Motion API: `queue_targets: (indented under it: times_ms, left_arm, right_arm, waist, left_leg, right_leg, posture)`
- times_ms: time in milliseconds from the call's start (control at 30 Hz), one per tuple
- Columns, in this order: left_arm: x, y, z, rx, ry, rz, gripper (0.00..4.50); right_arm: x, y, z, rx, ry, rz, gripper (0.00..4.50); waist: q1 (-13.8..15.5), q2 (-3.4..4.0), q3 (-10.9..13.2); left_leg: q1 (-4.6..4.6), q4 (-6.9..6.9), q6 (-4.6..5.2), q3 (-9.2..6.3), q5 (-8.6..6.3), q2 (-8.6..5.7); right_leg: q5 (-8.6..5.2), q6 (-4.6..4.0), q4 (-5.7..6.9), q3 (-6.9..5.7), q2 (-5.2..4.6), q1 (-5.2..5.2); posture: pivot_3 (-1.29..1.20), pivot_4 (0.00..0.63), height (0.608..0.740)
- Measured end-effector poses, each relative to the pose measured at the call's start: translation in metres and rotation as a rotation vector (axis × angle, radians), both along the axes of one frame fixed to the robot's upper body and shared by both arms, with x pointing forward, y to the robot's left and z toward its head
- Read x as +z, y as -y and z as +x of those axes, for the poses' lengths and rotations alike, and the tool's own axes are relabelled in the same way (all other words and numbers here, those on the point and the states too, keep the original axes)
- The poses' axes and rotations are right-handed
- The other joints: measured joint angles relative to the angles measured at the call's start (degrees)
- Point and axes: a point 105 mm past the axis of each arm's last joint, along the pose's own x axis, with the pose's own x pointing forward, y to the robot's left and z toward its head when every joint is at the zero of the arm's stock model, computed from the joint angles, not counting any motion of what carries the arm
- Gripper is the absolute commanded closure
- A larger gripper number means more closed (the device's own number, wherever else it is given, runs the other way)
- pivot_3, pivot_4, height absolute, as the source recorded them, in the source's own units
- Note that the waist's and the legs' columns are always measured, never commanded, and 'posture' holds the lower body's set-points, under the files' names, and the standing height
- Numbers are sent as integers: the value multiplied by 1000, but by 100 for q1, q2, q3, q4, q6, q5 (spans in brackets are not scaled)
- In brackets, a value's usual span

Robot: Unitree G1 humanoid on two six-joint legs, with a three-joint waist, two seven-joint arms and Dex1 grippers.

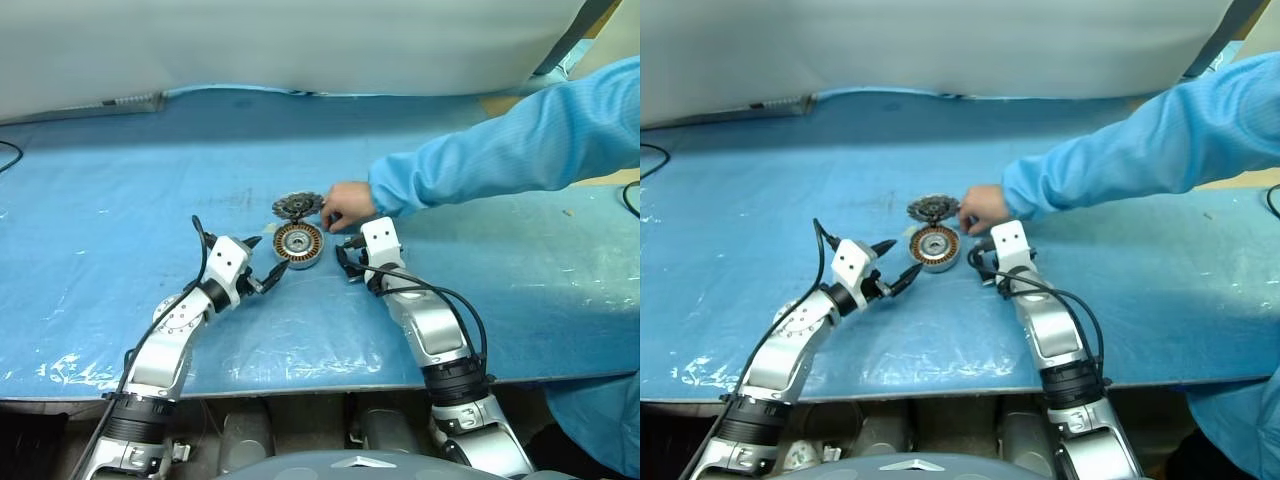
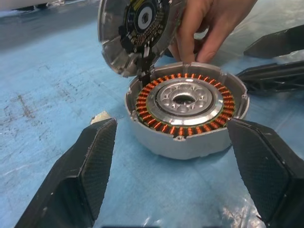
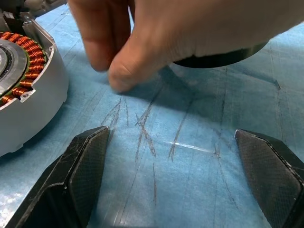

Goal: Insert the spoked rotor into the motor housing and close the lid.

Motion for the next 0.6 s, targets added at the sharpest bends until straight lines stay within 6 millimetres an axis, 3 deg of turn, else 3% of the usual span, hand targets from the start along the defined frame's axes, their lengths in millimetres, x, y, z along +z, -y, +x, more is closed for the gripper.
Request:
queue_targets:
  times_ms: [400, 533, 600]
  left_arm:
    - [-7, -3, 2, 22, -22, 8, 570]
    - [-7, -1, 3, 12, -12, 16, 522]
    - [-8, 0, 3, 10, -9, 19, 522]
  right_arm:
    - [-1, 1, -5, 49, 16, -15, 0]
    - [1, -6, 6, 68, 24, -22, 857]
    - [2, -9, 11, 78, 27, -24, 1571]
  waist:
    - [-2, -1, 0]
    - [-25, -1, 0]
    - [-19, -1, 0]
  left_leg:
    - [0, -2, 0, 0, 0, 0]
    - [2, 0, 1, 1, -1, 0]
    - [0, -1, 1, 1, 0, 0]
  right_leg:
    - [-2, 1, -2, 0, 0, 0]
    - [-2, 1, 2, 2, 0, -7]
    - [-1, 0, 4, 2, 1, -9]
  posture:
    - [0, 150, 740]
    - [0, 150, 740]
    - [0, 150, 740]
